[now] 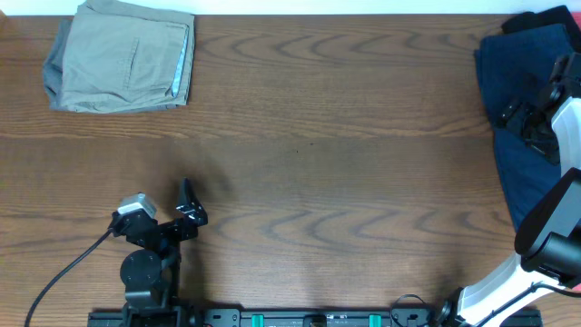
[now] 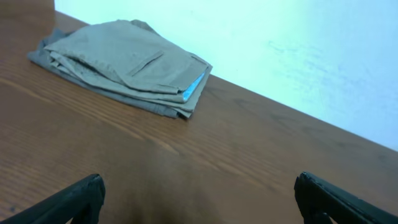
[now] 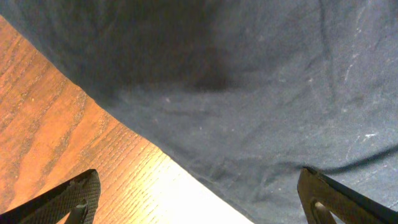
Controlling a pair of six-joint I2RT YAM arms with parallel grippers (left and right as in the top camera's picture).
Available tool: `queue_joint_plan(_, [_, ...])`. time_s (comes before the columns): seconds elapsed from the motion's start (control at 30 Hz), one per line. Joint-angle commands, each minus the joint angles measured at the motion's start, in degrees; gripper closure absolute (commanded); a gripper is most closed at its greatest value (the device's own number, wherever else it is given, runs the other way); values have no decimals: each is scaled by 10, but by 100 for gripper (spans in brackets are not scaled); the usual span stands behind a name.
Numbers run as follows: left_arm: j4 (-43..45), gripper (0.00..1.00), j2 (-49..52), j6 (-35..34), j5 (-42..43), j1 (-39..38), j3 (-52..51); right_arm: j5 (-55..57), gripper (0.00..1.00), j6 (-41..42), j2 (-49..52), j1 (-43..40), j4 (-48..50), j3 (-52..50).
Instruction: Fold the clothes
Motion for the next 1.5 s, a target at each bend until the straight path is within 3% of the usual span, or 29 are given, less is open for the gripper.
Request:
queue_joint_plan(0.0, [11, 2, -16, 33, 24, 8, -22, 4, 1, 6, -1, -5, 0, 6])
queue_joint_plan(0.3, [55, 2, -23, 76, 94, 52, -59, 4, 1, 6, -1, -5, 0, 6])
queue_joint_plan(0.5, [56, 2, -23, 97, 97, 58, -59, 4, 1, 6, -1, -5, 0, 6])
queue_joint_plan(0.77, [137, 2, -23, 117, 97, 58, -59, 4, 1, 6, -1, -5, 0, 6])
queue_joint_plan(1.13, [47, 2, -23, 142, 96, 30, -59, 4, 1, 6, -1, -5, 0, 6])
queue_joint_plan(1.47, [48, 2, -23, 140, 96, -26, -58, 4, 1, 6, -1, -5, 0, 6])
